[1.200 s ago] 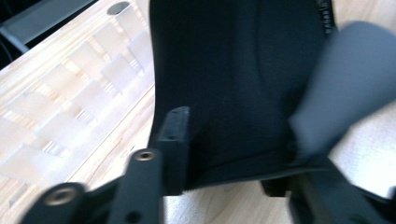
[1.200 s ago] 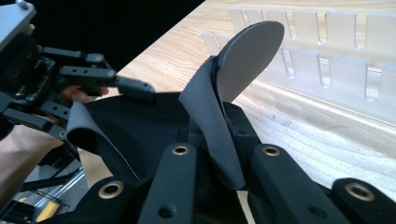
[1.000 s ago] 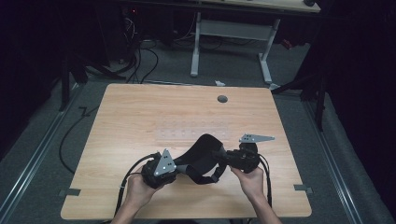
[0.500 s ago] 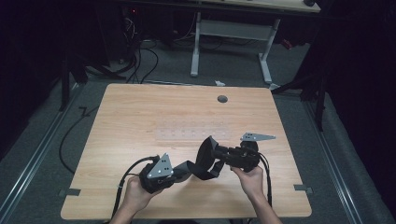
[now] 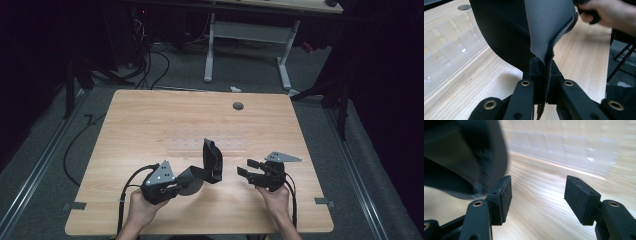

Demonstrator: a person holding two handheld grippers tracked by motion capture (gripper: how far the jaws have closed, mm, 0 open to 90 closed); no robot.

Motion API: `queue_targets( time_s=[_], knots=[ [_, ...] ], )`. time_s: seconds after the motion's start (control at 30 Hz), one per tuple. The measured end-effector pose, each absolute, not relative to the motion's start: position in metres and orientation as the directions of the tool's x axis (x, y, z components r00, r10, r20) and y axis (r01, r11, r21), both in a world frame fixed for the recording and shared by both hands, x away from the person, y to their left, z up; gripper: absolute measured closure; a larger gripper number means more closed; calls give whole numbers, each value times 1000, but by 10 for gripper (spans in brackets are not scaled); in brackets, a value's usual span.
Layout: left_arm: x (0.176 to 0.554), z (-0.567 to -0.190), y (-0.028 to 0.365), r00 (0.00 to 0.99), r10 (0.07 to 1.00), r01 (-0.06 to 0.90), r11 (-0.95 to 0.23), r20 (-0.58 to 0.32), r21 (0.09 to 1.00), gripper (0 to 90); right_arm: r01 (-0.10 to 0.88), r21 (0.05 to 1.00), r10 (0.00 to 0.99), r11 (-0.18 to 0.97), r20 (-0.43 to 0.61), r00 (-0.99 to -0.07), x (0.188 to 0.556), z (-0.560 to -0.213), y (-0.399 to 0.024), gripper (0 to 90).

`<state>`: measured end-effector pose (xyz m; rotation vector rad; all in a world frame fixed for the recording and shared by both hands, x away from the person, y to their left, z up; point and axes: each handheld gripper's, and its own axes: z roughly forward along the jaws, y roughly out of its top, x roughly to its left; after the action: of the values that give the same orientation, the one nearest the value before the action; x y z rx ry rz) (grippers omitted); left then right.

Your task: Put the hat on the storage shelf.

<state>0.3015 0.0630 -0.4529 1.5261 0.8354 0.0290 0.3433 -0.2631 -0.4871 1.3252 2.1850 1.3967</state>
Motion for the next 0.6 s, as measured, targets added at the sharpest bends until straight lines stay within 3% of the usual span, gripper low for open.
queue_targets(
  time_s=[0.07, 0.2, 0.27, 0.6],
  knots=[
    [302, -451, 65, 725, 509, 473, 121, -463, 873, 866, 560, 815, 800, 150, 232, -553, 343, -491, -264, 396],
    [304, -451, 69, 708, 515, 479, 153, -483, 865, 865, 559, 789, 878, 256, 53, -476, 343, -505, -262, 405],
    [306, -452, 71, 697, 515, 487, 171, -499, 857, 865, 564, 778, 888, 277, 17, -459, 345, -511, -264, 405],
    [310, -452, 77, 672, 536, 482, 206, -510, 852, 864, 595, 737, 900, 321, -41, -433, 349, -526, -264, 395]
  ],
)
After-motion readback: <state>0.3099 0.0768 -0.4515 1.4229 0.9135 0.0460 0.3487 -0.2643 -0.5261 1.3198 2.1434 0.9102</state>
